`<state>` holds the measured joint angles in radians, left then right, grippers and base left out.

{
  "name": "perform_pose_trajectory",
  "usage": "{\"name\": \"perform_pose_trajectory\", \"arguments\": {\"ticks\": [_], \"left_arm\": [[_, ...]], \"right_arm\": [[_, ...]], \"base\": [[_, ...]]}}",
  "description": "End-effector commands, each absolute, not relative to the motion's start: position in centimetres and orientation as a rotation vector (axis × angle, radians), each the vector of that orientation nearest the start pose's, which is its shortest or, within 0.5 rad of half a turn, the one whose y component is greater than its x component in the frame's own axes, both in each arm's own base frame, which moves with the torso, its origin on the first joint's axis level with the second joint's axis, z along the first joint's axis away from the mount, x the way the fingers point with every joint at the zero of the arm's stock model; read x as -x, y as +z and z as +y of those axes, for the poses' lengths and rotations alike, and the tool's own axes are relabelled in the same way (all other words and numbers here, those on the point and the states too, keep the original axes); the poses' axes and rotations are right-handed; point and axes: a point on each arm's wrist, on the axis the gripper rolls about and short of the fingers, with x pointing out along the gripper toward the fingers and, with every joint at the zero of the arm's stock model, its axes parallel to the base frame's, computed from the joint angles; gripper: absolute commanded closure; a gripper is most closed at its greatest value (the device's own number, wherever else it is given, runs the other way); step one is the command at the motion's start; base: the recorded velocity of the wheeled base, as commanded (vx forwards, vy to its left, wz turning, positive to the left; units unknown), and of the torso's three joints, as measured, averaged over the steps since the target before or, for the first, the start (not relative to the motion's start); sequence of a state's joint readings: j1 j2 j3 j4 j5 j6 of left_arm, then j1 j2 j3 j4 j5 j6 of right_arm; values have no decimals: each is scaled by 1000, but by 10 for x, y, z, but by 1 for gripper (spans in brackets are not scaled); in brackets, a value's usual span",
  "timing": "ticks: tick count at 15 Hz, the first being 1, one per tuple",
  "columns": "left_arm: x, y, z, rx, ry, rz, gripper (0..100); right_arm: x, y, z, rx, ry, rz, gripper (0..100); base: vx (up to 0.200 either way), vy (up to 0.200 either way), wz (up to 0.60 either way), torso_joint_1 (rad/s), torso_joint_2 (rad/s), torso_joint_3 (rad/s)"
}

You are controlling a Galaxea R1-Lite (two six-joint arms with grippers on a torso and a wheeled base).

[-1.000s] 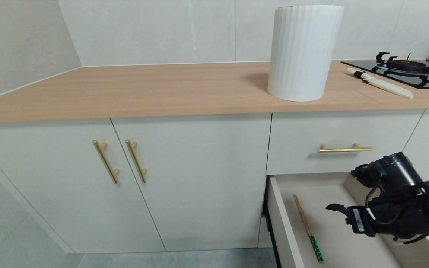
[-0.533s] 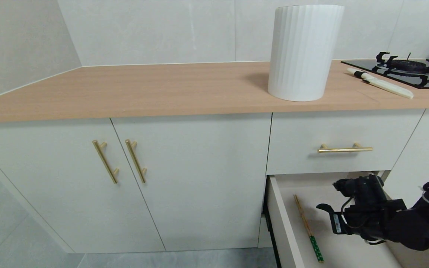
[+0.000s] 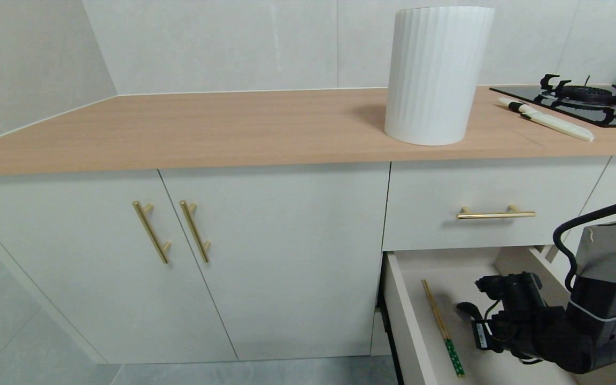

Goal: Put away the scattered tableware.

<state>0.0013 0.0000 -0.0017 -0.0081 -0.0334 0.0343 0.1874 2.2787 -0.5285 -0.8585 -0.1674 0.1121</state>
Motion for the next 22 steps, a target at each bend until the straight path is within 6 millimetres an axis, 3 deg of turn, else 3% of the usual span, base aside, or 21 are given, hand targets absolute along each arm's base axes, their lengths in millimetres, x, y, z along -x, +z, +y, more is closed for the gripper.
{"name": "perform_pose_trajectory", "arguments": {"ticks": [1,7,8,14,16,20,21,22], "left_arm": [[23,77,-1,-35,-32,-11,0],[23,77,-1,-35,-32,-11,0],[23,77,-1,-34,-32,-11,0],[23,77,-1,-34,-32,-11,0],[23,77,-1,-35,-32,-11,0],[23,77,-1,-34,-32,-10,0],[23,77,-1,-35,-32,-10,0],[23,77,-1,-34,-32,-11,0]], "right_arm": [[-298,-44,53,55,-31,890,100],[-299,-44,53,51,-30,869,100],[-300,-44,53,51,-30,867,0],[-300,-42,53,49,-30,860,0],[-297,-25,53,37,-27,816,0],[-272,47,48,2,-12,625,0],[-265,57,47,-2,-10,600,0],[-245,84,43,-11,-9,544,0]], "base": [[0,0,0,0,0,0],[0,0,0,0,0,0],[0,0,0,0,0,0],[0,0,0,0,0,0],[0,0,0,0,0,0],[0,0,0,0,0,0],[0,0,0,0,0,0],[0,0,0,0,0,0]]}}
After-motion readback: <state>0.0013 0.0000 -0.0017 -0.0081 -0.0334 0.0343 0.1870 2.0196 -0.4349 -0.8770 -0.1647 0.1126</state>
